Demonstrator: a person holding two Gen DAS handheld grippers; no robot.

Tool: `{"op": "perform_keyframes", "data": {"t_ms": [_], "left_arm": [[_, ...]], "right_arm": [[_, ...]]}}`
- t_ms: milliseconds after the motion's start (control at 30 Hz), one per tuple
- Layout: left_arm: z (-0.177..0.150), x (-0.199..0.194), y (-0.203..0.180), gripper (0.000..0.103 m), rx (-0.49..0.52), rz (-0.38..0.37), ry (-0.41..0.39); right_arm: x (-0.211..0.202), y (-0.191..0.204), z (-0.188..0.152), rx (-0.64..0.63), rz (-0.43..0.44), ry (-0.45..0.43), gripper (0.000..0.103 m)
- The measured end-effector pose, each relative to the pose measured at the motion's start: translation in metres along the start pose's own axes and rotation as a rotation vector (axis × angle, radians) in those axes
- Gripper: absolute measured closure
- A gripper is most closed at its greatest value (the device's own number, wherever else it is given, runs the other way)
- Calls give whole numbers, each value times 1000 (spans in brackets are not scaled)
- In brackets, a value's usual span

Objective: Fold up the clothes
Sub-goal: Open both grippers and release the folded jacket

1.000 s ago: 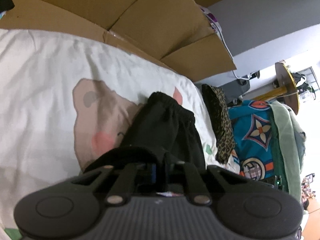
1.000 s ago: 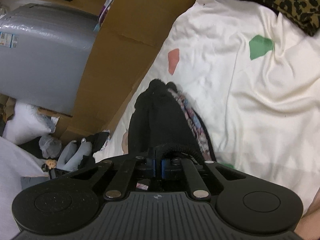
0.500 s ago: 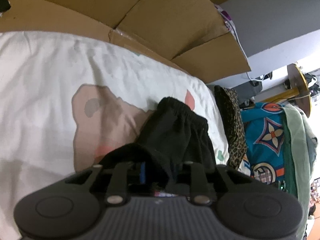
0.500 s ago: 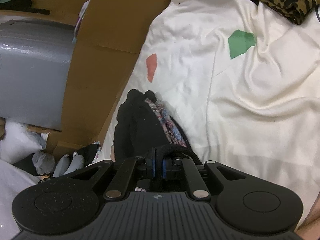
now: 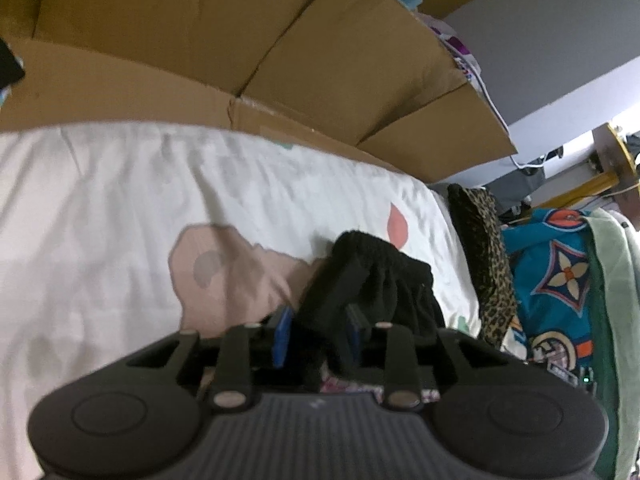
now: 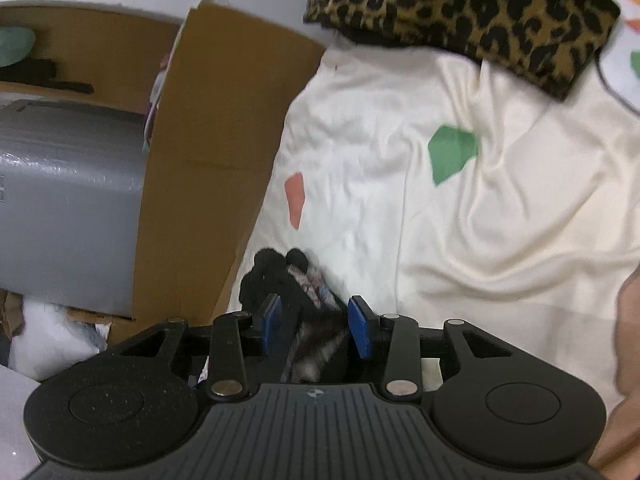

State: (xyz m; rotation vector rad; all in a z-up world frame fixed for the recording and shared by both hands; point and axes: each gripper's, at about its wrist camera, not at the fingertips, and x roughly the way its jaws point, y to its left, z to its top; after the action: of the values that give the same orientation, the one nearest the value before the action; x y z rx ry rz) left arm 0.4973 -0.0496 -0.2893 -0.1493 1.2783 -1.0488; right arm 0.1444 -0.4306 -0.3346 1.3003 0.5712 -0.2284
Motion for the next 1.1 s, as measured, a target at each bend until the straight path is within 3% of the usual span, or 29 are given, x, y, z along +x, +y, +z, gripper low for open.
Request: {"op": "perform_keyframes", "data": {"t_ms": [267,533,600,733,900,967,1100], "left_arm": [[-3,-16,-2,67,33,56,-29],[-37,-15,14,65,77,115,28],[-46,-12,18,64,84,124,45],[-62,-7,22,62,103,129,78],[-78,3,16,57,200,162,115],[-80,11,13,57,243,213,117],[-77,24,9,57,303,244,101]], "right_arm": [[-28,-5,-2,-48,-27,-23,63],[-33,-12,-33,-139,-82,38,62],[-30,-15,-42,-162,-104,62,51],[-27,-16,-58,-199,-118,96,50],[-16,-15,-80,-266,-154,142,50],[-9,-12,-87,-301,-195,132,50],[6,-4,-96,-416,-283,120,50]]}}
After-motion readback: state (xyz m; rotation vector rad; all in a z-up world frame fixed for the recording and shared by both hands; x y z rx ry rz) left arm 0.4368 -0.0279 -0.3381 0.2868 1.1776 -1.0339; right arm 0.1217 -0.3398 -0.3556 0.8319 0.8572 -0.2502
